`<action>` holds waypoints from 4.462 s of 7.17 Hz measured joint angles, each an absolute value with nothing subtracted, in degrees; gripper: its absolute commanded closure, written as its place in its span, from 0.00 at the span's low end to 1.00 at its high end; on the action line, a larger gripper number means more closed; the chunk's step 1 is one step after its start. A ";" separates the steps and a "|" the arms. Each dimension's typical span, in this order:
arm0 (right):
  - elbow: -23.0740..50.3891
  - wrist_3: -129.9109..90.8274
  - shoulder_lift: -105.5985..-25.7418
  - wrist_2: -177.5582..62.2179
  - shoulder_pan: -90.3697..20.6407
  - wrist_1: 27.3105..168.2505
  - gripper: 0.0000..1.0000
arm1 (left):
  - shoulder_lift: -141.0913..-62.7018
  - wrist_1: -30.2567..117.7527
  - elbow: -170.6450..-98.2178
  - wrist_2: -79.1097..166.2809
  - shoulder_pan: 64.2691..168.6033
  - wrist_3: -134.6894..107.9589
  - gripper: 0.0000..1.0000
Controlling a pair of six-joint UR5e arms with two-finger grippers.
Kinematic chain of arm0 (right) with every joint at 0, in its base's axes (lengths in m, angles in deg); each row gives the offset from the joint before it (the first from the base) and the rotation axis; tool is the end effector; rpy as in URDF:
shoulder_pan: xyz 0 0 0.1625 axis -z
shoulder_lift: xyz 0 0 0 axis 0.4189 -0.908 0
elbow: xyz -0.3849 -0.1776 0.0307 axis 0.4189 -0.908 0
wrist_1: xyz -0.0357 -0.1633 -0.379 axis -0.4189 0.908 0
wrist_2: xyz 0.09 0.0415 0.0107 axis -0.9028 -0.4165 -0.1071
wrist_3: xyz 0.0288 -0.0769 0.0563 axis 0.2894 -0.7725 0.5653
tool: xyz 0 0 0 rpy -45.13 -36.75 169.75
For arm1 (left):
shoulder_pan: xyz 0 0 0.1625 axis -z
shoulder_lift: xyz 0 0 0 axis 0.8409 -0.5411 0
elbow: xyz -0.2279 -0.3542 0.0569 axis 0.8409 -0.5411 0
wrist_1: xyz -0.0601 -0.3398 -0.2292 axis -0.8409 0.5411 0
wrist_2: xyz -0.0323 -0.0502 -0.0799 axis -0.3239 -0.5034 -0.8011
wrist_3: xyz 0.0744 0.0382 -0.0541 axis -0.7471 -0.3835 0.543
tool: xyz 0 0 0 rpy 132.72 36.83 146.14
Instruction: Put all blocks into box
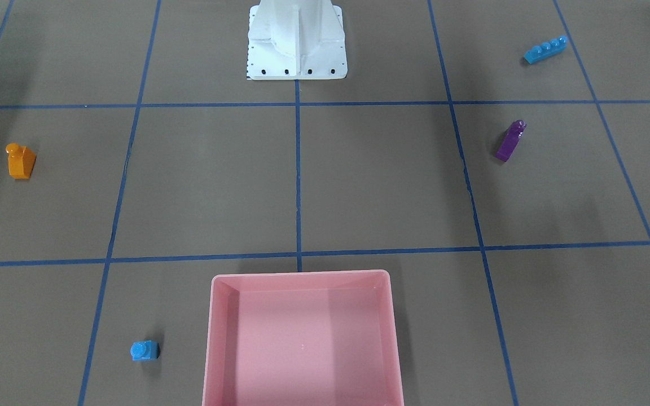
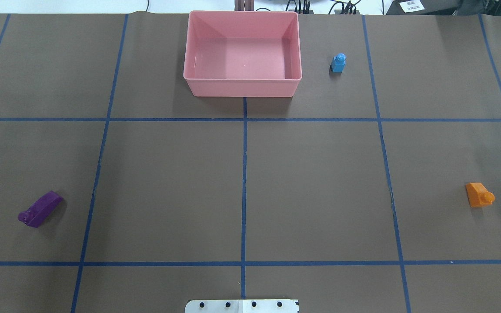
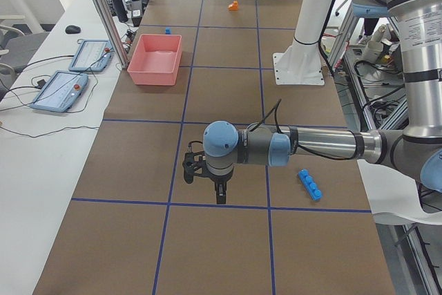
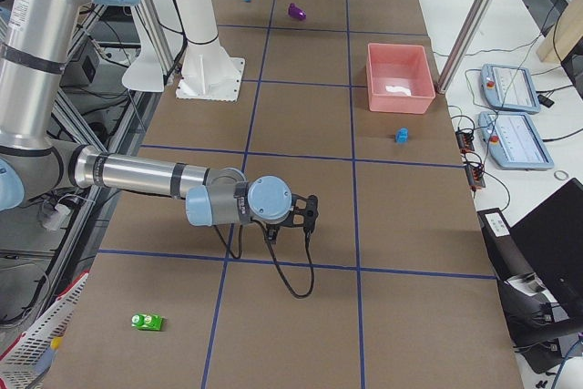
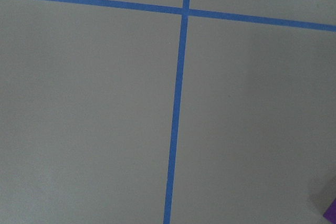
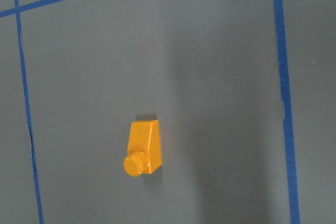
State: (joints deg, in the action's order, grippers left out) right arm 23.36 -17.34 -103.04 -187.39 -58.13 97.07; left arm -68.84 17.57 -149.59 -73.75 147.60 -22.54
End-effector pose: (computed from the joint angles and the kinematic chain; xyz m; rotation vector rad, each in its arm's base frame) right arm -0.0014 -0.3739 0.6285 -0.1004 -1.0977 0.0917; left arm -0.0608 -0.3952 0.6182 0.0066 0.8542 -0.0763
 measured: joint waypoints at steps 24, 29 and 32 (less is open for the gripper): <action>6.57 22.22 -51.73 -166.79 -30.27 97.99 1.00 | -68.98 44.92 -152.64 -73.06 121.37 -5.60 0.00; -27.77 26.28 -20.62 -154.37 -27.79 94.85 1.00 | -68.55 45.28 -154.10 -68.85 112.37 -2.55 0.00; -35.68 31.67 -16.54 -147.65 -23.61 87.44 0.10 | -68.52 45.17 -154.12 -66.05 109.12 -1.77 0.00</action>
State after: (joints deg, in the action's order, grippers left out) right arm -35.68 31.67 -16.54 -147.65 -23.61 87.44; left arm -68.52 45.17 -154.12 -66.05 109.12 -1.77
